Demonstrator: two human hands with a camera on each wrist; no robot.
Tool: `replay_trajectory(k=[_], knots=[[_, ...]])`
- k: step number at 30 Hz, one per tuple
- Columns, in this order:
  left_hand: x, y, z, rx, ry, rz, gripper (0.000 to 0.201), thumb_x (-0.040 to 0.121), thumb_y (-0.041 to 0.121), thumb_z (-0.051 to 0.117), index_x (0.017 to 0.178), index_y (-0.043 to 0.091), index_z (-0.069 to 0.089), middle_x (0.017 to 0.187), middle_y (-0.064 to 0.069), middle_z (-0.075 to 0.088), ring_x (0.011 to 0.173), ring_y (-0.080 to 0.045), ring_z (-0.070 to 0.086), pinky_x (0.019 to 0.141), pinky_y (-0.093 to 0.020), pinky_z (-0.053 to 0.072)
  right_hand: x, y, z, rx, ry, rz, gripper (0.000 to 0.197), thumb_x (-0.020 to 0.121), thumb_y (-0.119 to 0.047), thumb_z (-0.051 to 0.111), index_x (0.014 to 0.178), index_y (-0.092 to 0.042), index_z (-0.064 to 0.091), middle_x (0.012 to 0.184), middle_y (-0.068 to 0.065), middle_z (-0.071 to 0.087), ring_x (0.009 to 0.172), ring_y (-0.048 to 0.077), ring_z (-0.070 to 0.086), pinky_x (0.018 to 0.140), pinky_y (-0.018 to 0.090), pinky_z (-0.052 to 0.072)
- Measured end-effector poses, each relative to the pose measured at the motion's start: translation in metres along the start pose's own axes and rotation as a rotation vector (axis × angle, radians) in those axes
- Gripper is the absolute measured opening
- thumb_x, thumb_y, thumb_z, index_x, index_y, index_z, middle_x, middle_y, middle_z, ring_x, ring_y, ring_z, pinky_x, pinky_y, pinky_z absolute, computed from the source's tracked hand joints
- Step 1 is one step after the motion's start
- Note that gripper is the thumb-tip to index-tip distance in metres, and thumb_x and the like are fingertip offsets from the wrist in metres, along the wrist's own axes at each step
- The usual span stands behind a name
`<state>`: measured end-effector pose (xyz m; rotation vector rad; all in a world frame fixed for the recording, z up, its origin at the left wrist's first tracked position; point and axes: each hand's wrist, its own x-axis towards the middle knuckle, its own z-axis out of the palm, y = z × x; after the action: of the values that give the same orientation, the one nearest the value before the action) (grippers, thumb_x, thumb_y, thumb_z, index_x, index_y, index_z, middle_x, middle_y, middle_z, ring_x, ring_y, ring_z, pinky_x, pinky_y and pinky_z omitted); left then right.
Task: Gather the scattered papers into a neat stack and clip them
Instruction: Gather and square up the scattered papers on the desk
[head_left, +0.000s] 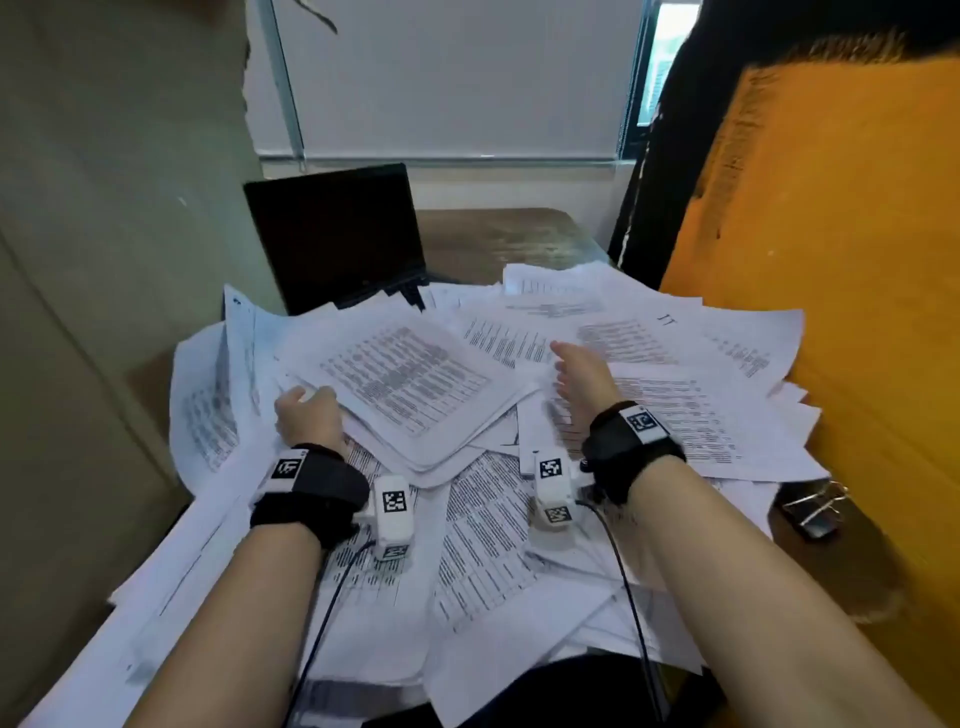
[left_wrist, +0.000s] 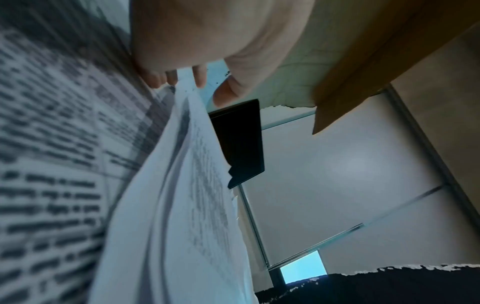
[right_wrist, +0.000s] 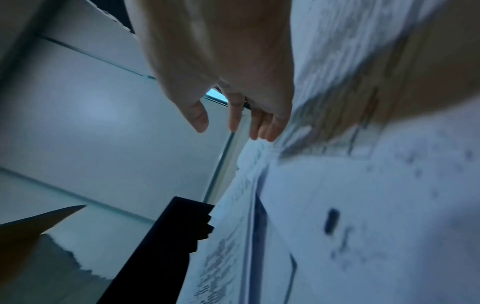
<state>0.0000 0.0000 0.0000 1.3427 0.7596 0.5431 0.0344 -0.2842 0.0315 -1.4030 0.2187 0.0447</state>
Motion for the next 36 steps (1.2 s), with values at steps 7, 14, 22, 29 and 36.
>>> replay_trajectory(k=[7, 14, 22, 29, 36], knots=[[-0.011, -0.018, -0.002, -0.272, -0.245, -0.019, 0.026, 0.088, 0.0, 0.058, 0.113, 0.001, 0.054, 0.093, -0.011, 0.061, 0.084, -0.024, 0.057, 0.078, -0.035, 0.048, -0.003, 0.027, 0.023, 0.069, -0.07, 0.141, 0.047, 0.091, 0.0, 0.06, 0.134, -0.001, 0.044, 0.093, 0.015, 0.061, 0.065, 0.016, 0.059, 0.061, 0.023, 0.055], [-0.019, -0.018, 0.0, -0.257, -0.321, -0.053, 0.043, 0.096, -0.007, 0.043, 0.139, 0.0, 0.038, 0.131, -0.016, 0.054, 0.114, -0.028, 0.054, 0.105, -0.041, 0.041, -0.012, 0.026, 0.007, 0.375, -0.23, 0.25, 0.008, 0.089, -0.004, 0.048, 0.087, -0.008, 0.055, 0.071, 0.007, 0.064, 0.065, 0.022, 0.063, 0.068, 0.032, 0.053], [-0.022, -0.016, -0.002, -0.427, -0.451, -0.159, 0.049, 0.093, 0.013, 0.058, 0.139, 0.008, 0.043, 0.135, -0.013, 0.056, 0.119, -0.026, 0.058, 0.103, -0.045, 0.045, -0.018, 0.015, 0.025, -0.086, -0.226, 0.213, 0.011, 0.087, 0.011, 0.057, 0.082, 0.002, 0.055, 0.089, 0.018, 0.057, 0.071, 0.029, 0.061, 0.052, 0.026, 0.058], [-0.012, -0.017, -0.004, -0.474, -0.438, -0.187, 0.066, 0.091, -0.018, 0.035, 0.147, 0.017, 0.027, 0.136, -0.018, 0.048, 0.118, -0.039, 0.054, 0.096, -0.059, 0.044, -0.047, -0.021, 0.011, -1.316, -0.557, -0.107, 0.064, 0.074, -0.044, 0.079, 0.128, -0.031, 0.049, 0.131, -0.012, 0.052, 0.117, 0.016, 0.053, 0.097, 0.035, 0.044], [0.006, -0.025, -0.019, -0.452, -0.52, -0.363, 0.083, 0.073, 0.045, 0.077, 0.142, 0.021, 0.039, 0.137, -0.008, 0.056, 0.113, -0.027, 0.063, 0.083, -0.046, 0.055, -0.062, -0.006, -0.01, -1.821, -0.683, -0.077, 0.106, 0.073, -0.04, 0.077, 0.151, -0.042, 0.005, 0.154, -0.002, 0.023, 0.131, 0.028, 0.043, 0.098, 0.048, 0.047]])
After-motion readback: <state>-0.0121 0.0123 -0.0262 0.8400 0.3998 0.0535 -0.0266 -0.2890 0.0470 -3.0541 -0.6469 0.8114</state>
